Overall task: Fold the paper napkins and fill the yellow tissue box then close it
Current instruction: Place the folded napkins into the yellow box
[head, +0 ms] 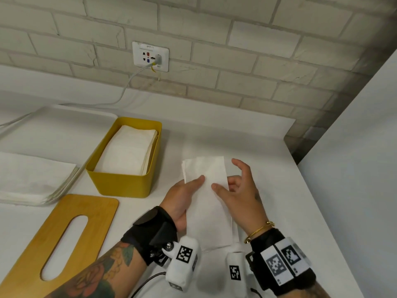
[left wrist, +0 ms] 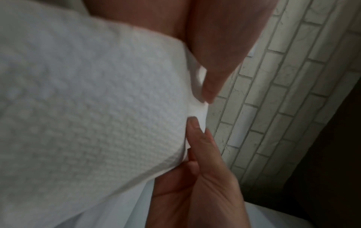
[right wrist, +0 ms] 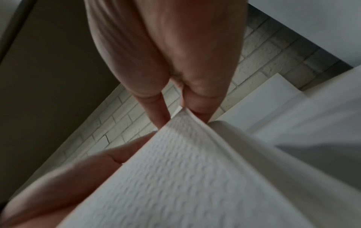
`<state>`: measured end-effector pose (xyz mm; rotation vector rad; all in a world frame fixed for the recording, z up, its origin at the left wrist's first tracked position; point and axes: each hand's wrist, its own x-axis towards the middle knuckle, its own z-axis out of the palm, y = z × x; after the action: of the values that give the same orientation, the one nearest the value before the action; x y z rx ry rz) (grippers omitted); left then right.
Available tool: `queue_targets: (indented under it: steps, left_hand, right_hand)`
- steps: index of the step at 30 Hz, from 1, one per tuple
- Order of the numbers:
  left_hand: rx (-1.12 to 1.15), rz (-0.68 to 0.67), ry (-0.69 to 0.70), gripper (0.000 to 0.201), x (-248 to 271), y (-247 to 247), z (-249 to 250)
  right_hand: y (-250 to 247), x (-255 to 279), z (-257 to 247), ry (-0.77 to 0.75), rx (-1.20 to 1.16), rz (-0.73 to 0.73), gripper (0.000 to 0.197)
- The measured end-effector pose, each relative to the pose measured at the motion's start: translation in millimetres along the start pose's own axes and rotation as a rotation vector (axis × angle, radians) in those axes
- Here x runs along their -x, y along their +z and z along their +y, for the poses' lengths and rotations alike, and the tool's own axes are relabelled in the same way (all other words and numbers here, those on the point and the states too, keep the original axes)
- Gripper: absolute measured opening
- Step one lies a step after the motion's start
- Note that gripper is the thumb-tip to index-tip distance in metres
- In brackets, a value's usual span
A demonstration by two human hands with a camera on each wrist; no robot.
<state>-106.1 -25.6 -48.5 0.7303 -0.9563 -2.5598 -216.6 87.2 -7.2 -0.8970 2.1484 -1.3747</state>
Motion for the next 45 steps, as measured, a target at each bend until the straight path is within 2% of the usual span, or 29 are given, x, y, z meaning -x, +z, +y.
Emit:
queue_targets:
  steps: [2, 4, 6, 8, 11, 14, 18, 21, 24, 26, 31, 38, 41, 45]
  left_hand:
    - [-0.035, 0.054, 0.05, 0.04, 1.9, 4.2, 4.1]
    - [-0.098, 0.091, 0.113, 0.039, 4.4, 10.7, 8.4]
    - [-0.185, 0.126, 0.176, 0.037, 6.5, 18.0, 12.4]
    - [-0.277, 0.152, 0.244, 0.033, 8.6, 25.0, 17.0]
    - [-0.364, 0.152, 0.285, 0.028, 8.6, 28.9, 19.6]
    - [-0.471, 0.205, 0.35, 0.027, 8.8, 25.4, 15.7]
    - [-0.639, 0.319, 0.488, 0.032, 10.2, 26.5, 8.0]
    - [-0.654, 0.289, 0.637, 0.031, 14.3, 38.5, 10.3]
    - [-0.635, 0.248, 0.773, 0.038, 19.3, 46.1, 18.0]
    - [-0.644, 0.25, 0.773, 0.044, 18.6, 39.9, 17.8]
    - [-0.857, 0.2, 0.557, 0.052, 13.3, 22.8, 5.4]
    - [-0.768, 0.127, 0.707, 0.058, 23.3, 28.0, 18.0]
    - [-0.888, 0.122, 0.619, 0.069, 21.9, 16.0, 13.8]
    - [-0.963, 0.125, 0.502, 0.072, 31.6, -8.3, 17.7]
  right_hand:
    - [-4.1, -1.5, 1.5, 0.024, -0.024, 0.049, 0.081]
    - [-7.3, -4.8, 3.2, 0.115, -0.131, -0.023, 0.085]
    - [-5.5, -5.7, 7.1, 0.192, -0.224, -0.138, 0.071]
    - [2.3, -3.7, 12.8, 0.203, -0.236, -0.185, 0.05]
    - [12.1, -1.3, 17.9, 0.183, -0.24, -0.181, 0.031]
    - [9.8, -5.3, 13.6, 0.162, -0.246, -0.104, 0.021]
    - [8.2, -9.4, 0.9, 0.121, -0.321, 0.007, 0.022]
    - [11.5, -7.2, -19.8, 0.013, -0.423, 0.05, 0.026]
    - [11.3, -2.7, -34.7, -0.135, -0.499, 0.105, 0.024]
    - [14.1, 1.2, -31.5, -0.159, -0.496, 0.132, 0.022]
    - [30.4, 3.7, -10.1, 0.02, -0.387, 0.129, 0.023]
    - [16.5, -4.2, -26.9, -0.123, -0.491, 0.129, 0.027]
    - [26.3, -3.8, -10.2, -0.015, -0.429, 0.119, 0.024]
    - [28.5, -18.9, -15.0, 0.117, -0.562, 0.052, 0.021]
